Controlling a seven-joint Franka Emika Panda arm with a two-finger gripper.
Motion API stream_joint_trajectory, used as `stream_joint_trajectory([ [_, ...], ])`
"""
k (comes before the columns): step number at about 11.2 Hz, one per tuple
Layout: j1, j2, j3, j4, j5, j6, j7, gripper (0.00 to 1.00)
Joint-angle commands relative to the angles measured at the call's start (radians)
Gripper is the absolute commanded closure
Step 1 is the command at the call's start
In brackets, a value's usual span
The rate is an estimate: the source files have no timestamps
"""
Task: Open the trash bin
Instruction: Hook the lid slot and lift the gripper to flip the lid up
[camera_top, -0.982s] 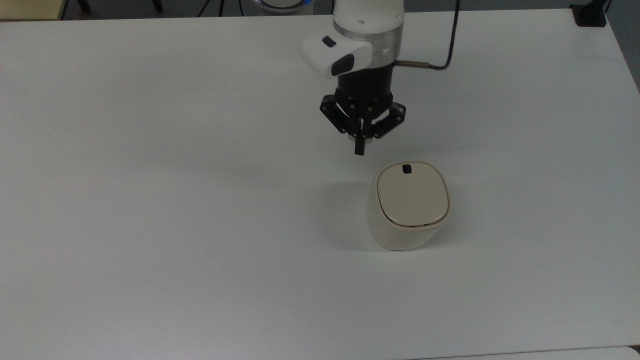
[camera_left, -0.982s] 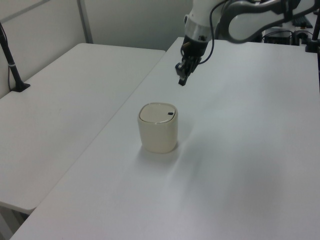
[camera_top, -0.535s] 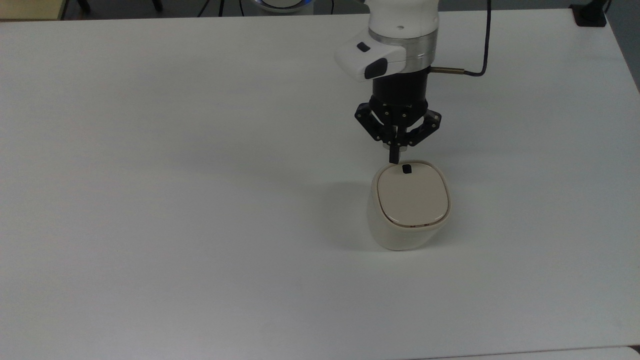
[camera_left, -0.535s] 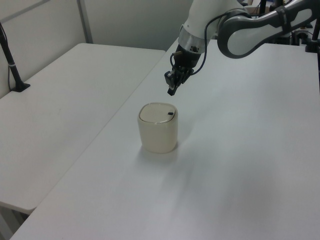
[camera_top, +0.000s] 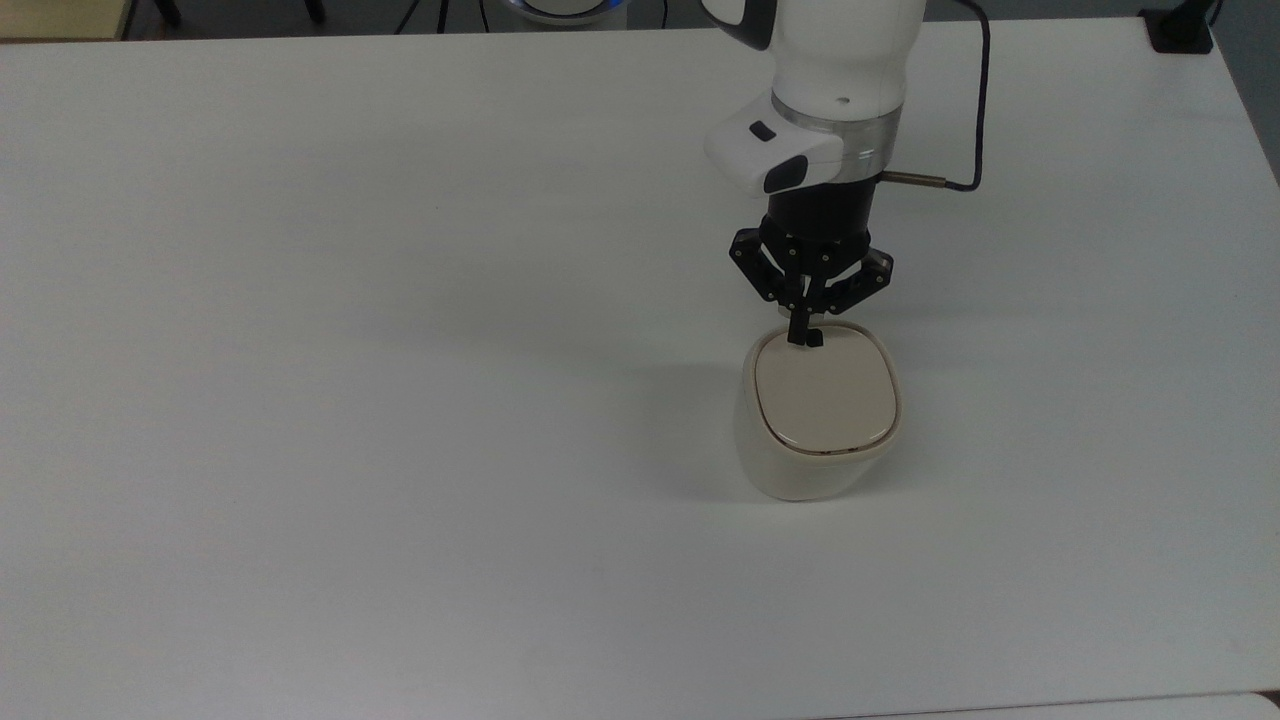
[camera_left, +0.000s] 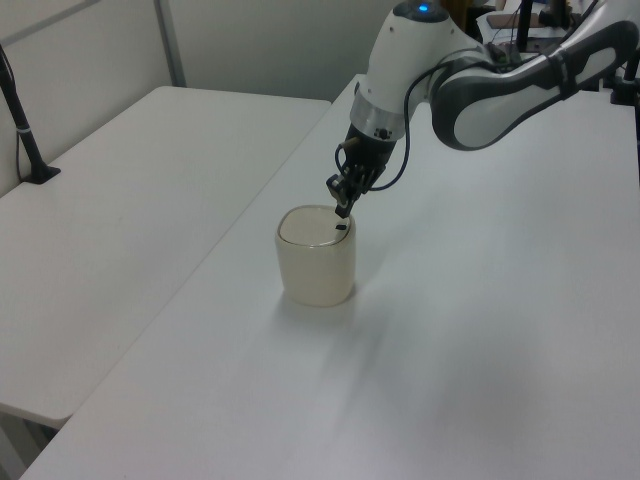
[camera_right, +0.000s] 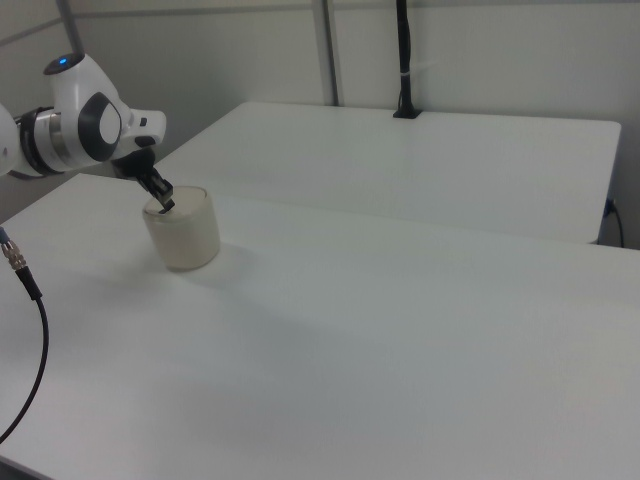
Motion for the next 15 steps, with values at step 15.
stream_joint_trajectory([
  [15,-0.147,-0.412,-0.032,-0.016,0.192,-0.505,-0.285,1.0],
])
